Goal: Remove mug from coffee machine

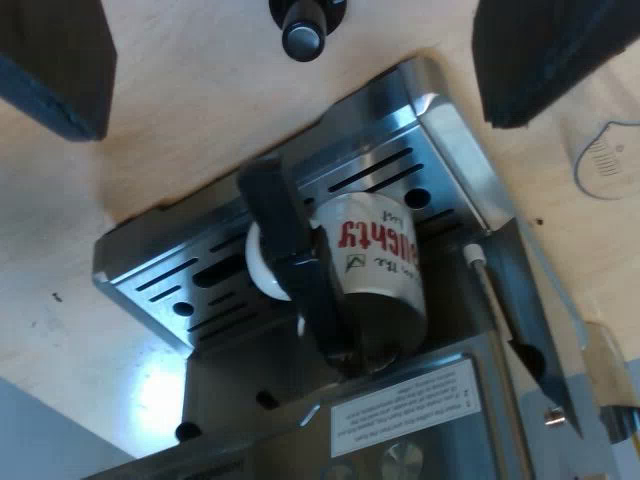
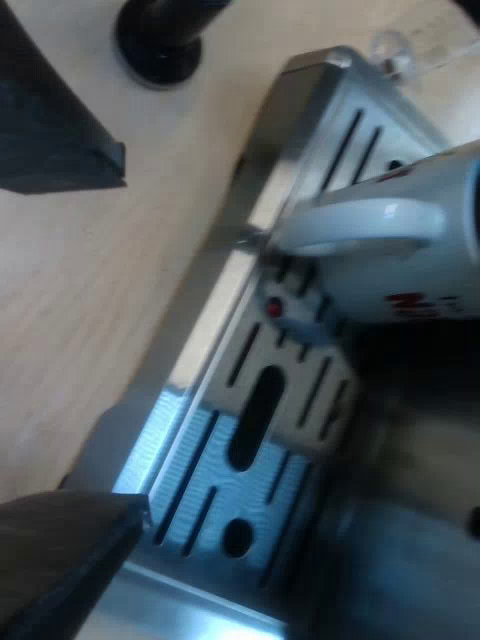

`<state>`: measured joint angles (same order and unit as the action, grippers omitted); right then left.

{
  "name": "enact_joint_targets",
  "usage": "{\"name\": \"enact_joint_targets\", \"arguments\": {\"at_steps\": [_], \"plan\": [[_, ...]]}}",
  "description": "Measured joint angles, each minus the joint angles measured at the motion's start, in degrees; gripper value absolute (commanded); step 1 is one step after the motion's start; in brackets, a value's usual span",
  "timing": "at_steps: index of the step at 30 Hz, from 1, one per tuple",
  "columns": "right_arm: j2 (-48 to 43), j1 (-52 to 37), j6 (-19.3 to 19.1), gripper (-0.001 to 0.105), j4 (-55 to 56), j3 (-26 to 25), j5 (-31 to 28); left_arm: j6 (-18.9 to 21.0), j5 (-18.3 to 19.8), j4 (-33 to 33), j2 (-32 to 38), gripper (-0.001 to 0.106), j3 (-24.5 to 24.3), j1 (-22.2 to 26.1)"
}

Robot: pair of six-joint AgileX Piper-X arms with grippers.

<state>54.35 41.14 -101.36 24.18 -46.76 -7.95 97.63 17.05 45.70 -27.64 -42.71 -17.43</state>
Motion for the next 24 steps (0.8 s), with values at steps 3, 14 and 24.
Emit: {"name": "enact_joint_targets", "arguments": {"at_steps": [3,14,24], "plan": [[1.3,0.0,0.9,0.064,-3.8,1.2,0.0,0.0,0.3,0.0,0.0,0.087,0.0,0.0],[10.1,7.1,3.9,0.064,-23.8,9.3,-4.0,0.0,0.5,0.0,0.0,0.087,0.0,0.0],[19.7,9.3,6.3,0.064,-40.9,10.8,-9.9,-0.1,0.5,0.0,0.0,0.087,0.0,0.0]]}}
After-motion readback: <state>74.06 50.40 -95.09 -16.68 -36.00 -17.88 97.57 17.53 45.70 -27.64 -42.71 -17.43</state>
